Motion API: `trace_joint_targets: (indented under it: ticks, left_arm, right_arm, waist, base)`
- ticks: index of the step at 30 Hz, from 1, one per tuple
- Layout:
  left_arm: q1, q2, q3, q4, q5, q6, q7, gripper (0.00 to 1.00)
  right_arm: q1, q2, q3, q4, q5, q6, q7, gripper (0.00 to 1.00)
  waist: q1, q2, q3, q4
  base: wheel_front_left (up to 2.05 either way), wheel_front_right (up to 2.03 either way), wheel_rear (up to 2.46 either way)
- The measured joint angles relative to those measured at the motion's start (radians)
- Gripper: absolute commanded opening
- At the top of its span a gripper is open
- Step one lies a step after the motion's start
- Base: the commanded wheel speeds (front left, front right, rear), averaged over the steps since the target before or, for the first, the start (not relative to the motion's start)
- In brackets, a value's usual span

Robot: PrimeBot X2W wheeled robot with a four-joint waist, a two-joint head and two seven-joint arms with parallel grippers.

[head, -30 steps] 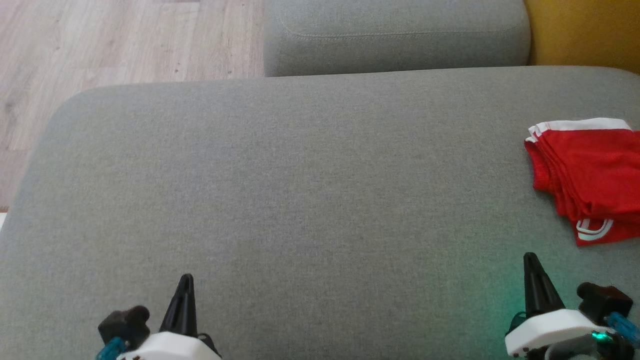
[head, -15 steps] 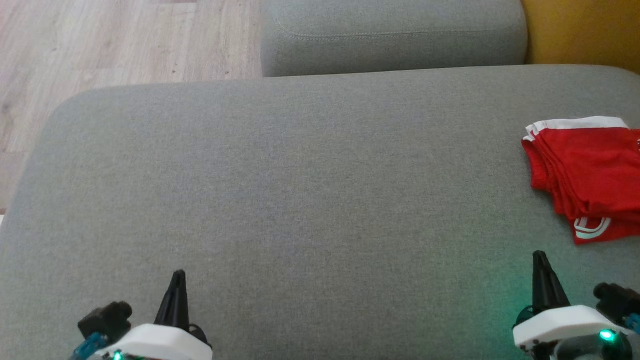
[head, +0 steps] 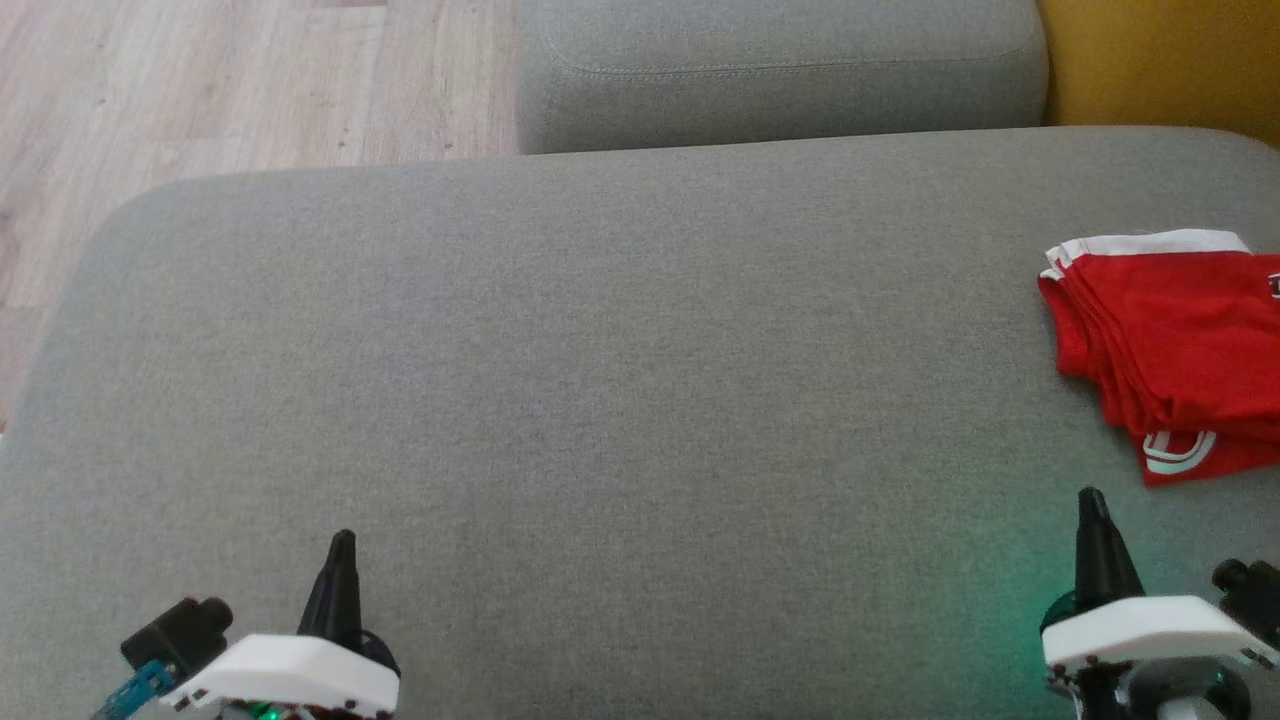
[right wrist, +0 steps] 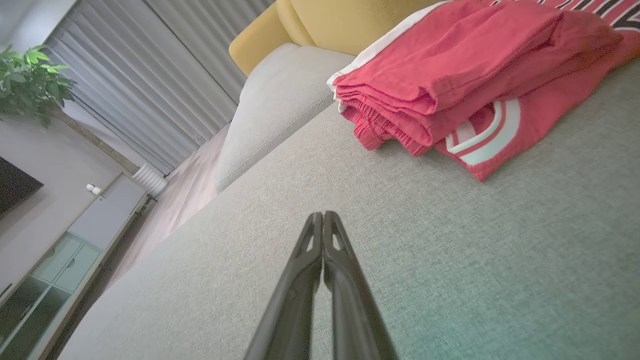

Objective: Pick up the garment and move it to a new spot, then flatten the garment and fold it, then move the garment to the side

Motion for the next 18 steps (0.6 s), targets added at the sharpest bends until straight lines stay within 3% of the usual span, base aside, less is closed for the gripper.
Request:
trace_joint_targets:
  ticks: [18]
  left_arm:
    - [-0.033, 0.002, 0.036, 0.006, -0.226, -0.028, 0.052, 0.0]
  right_arm:
    - [-0.011, 0.007, -0.015, -0.024, 0.239, 0.0, 0.054, 0.0]
  waist:
    - [0.0, 0.0, 0.001, -0.009]
  base:
    - [0.0, 0.0, 0.0]
